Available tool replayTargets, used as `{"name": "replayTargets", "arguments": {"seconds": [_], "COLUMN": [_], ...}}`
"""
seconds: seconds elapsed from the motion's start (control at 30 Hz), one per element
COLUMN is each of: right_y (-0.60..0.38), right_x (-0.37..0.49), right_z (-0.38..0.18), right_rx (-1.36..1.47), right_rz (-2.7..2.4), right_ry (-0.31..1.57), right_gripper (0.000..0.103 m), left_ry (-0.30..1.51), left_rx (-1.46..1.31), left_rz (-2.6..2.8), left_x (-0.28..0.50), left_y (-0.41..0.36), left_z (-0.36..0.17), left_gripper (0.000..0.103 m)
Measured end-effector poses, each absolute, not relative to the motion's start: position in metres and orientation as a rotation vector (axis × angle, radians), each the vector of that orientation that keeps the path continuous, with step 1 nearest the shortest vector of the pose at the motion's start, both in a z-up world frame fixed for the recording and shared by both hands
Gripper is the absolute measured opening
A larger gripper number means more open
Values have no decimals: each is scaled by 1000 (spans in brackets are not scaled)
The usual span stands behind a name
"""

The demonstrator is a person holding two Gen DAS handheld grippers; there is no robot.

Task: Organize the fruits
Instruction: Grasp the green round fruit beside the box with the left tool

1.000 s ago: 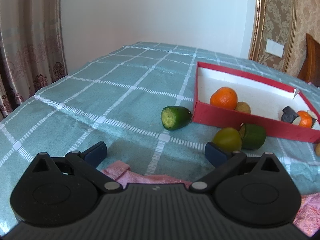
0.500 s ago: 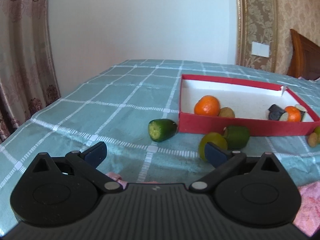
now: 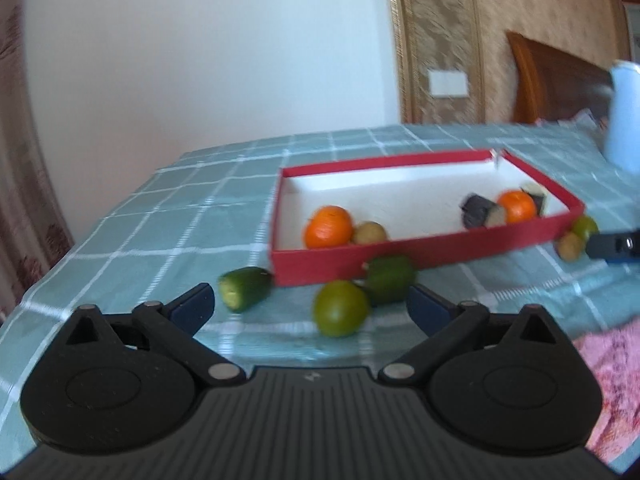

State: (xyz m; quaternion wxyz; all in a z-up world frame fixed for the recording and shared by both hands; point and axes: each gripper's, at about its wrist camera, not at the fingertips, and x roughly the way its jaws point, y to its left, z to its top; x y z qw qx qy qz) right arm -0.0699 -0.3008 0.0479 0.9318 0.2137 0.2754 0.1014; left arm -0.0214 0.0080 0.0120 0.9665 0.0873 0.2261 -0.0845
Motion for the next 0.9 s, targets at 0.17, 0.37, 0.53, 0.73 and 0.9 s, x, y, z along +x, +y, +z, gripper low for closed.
{"name": "replayTargets", "arguments": {"seconds": [0.17, 0.37, 0.53, 0.73, 0.9], "right_y": [-302, -302, -302, -302, -302], "right_x": [-70, -70, -70, -70, -69], "right_z": [48, 48, 48, 48, 48], "right_rx": [443, 443, 443, 443, 446], "right_rz": [205, 205, 205, 205, 205], "right_ry": [562, 562, 562, 562, 563], "right_gripper": [80, 80, 80, 81, 81], "left_ry": [515, 568, 599, 602, 601], "left_rx": [201, 184, 150, 142, 139], "left_rz": [-203, -206, -211, -226, -233], "left_x": [-12, -3, 1, 2, 4], "left_y": [-5, -4, 3, 3, 3], "left_z": [8, 4, 0, 1, 2], "left_gripper": [89, 72, 55, 39, 36]}}
